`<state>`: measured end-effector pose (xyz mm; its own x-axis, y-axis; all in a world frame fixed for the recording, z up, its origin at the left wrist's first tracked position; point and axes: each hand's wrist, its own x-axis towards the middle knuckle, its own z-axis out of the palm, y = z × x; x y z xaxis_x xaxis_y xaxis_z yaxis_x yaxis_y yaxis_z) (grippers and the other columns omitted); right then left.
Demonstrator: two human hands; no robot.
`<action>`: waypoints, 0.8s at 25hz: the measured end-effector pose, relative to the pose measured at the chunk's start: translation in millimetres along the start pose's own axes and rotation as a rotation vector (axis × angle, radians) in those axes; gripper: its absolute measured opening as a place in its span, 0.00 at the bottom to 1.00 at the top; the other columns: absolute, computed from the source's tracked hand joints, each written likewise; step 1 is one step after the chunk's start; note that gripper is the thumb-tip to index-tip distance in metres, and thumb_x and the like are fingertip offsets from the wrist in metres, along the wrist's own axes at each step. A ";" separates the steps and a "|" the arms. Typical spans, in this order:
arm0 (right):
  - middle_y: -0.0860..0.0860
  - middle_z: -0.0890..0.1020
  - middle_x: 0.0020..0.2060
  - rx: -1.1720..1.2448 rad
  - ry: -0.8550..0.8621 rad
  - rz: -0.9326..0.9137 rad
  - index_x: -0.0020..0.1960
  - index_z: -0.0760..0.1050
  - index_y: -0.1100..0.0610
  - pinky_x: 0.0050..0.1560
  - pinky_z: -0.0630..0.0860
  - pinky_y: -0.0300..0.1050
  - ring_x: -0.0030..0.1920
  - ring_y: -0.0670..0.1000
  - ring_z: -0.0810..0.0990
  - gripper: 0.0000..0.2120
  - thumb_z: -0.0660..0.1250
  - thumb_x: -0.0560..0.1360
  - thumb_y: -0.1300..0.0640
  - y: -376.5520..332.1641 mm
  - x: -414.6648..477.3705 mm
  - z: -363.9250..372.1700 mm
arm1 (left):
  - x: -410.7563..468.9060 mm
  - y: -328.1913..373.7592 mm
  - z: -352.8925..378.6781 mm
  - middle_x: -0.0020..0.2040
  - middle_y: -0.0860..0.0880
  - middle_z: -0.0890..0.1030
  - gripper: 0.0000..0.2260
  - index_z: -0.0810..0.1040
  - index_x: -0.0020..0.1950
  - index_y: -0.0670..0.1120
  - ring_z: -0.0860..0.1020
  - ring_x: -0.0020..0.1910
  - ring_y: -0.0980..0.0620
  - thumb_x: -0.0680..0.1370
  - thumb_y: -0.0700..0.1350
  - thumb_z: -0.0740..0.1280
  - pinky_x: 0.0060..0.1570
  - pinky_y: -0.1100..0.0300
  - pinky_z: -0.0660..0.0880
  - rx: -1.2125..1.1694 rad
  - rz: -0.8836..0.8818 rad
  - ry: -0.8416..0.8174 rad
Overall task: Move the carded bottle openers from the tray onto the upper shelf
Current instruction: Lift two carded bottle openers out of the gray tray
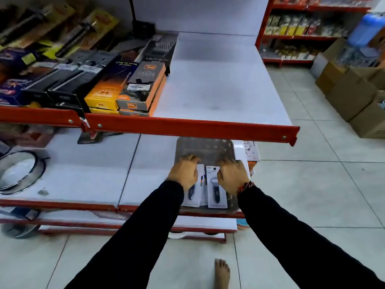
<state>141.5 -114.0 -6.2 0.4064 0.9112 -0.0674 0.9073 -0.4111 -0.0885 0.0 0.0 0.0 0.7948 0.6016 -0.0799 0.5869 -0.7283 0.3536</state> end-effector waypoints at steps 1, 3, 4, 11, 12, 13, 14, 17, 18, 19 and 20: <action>0.54 0.79 0.63 -0.029 -0.056 -0.003 0.65 0.74 0.54 0.65 0.68 0.53 0.64 0.58 0.75 0.21 0.63 0.73 0.54 3.2 12.7 4.9 | 15.0 -3.5 5.8 0.74 0.44 0.70 0.23 0.69 0.74 0.44 0.72 0.70 0.41 0.78 0.39 0.59 0.69 0.51 0.72 0.022 -0.029 -0.070; 0.54 0.76 0.68 -0.074 -0.109 -0.012 0.68 0.72 0.53 0.71 0.61 0.54 0.70 0.58 0.71 0.24 0.63 0.73 0.55 6.7 34.2 16.2 | 38.1 -6.7 16.4 0.76 0.43 0.66 0.25 0.65 0.76 0.44 0.68 0.74 0.41 0.78 0.40 0.61 0.72 0.50 0.69 0.075 -0.080 -0.185; 0.54 0.75 0.69 -0.088 -0.151 -0.011 0.69 0.72 0.53 0.73 0.57 0.55 0.72 0.58 0.69 0.24 0.63 0.73 0.56 7.7 42.6 21.2 | 46.5 -7.3 19.1 0.77 0.44 0.65 0.27 0.64 0.77 0.44 0.67 0.74 0.41 0.78 0.40 0.63 0.73 0.50 0.68 0.088 -0.107 -0.248; 0.53 0.85 0.55 -0.181 -0.139 -0.054 0.51 0.84 0.55 0.74 0.52 0.58 0.67 0.60 0.74 0.14 0.63 0.71 0.58 14.8 64.8 53.6 | 65.8 -20.2 40.7 0.68 0.45 0.76 0.21 0.76 0.68 0.45 0.76 0.66 0.43 0.75 0.45 0.68 0.65 0.50 0.75 0.298 -0.108 -0.299; 0.52 0.85 0.54 -0.175 -0.128 -0.050 0.50 0.84 0.54 0.73 0.52 0.57 0.66 0.59 0.75 0.13 0.63 0.71 0.58 13.4 62.9 53.5 | 65.2 -20.3 40.3 0.68 0.45 0.76 0.20 0.76 0.68 0.45 0.76 0.66 0.43 0.75 0.45 0.68 0.65 0.50 0.75 0.289 -0.103 -0.294; 0.52 0.85 0.53 -0.168 -0.127 -0.039 0.49 0.84 0.54 0.73 0.53 0.56 0.65 0.58 0.75 0.13 0.62 0.71 0.57 12.3 62.4 51.8 | 65.0 -20.2 38.3 0.67 0.45 0.77 0.20 0.75 0.67 0.45 0.76 0.65 0.43 0.75 0.45 0.68 0.65 0.50 0.75 0.276 -0.105 -0.278; 0.52 0.85 0.53 -0.152 -0.127 -0.031 0.50 0.83 0.54 0.73 0.55 0.56 0.64 0.57 0.76 0.13 0.62 0.72 0.56 11.8 62.6 48.1 | 65.1 -18.9 34.9 0.66 0.44 0.78 0.19 0.75 0.66 0.45 0.77 0.64 0.43 0.76 0.44 0.68 0.65 0.50 0.75 0.255 -0.115 -0.256; 0.54 0.79 0.61 0.014 -0.122 -0.032 0.57 0.79 0.55 0.70 0.66 0.54 0.62 0.59 0.78 0.16 0.61 0.73 0.55 16.7 59.8 29.8 | 62.0 -16.9 21.2 0.62 0.43 0.79 0.13 0.75 0.63 0.45 0.78 0.61 0.41 0.78 0.43 0.64 0.63 0.50 0.76 0.179 -0.159 -0.184; 0.55 0.76 0.65 0.133 -0.137 -0.030 0.60 0.77 0.57 0.67 0.71 0.53 0.61 0.60 0.79 0.17 0.59 0.73 0.57 18.2 55.5 20.8 | 59.0 -16.6 14.7 0.62 0.43 0.79 0.12 0.76 0.62 0.45 0.78 0.60 0.41 0.79 0.43 0.62 0.63 0.51 0.77 0.150 -0.161 -0.172; 0.56 0.74 0.67 0.233 -0.156 -0.029 0.62 0.76 0.58 0.64 0.74 0.51 0.60 0.61 0.79 0.18 0.58 0.75 0.58 19.9 52.8 13.8 | 56.5 -17.3 8.2 0.62 0.43 0.79 0.12 0.76 0.62 0.45 0.78 0.60 0.41 0.80 0.43 0.61 0.62 0.51 0.76 0.131 -0.160 -0.168; 0.56 0.72 0.68 0.287 -0.181 -0.029 0.64 0.74 0.60 0.62 0.75 0.48 0.60 0.61 0.79 0.18 0.57 0.76 0.61 20.2 48.2 4.5 | 52.6 -17.1 1.6 0.63 0.43 0.79 0.13 0.77 0.62 0.44 0.78 0.61 0.41 0.81 0.43 0.59 0.62 0.52 0.75 0.121 -0.156 -0.180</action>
<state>178.9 -78.5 -15.6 0.3321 0.9138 -0.2340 0.8401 -0.3993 -0.3672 32.0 43.6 -11.8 0.7014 0.6499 -0.2927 0.7103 -0.6717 0.2105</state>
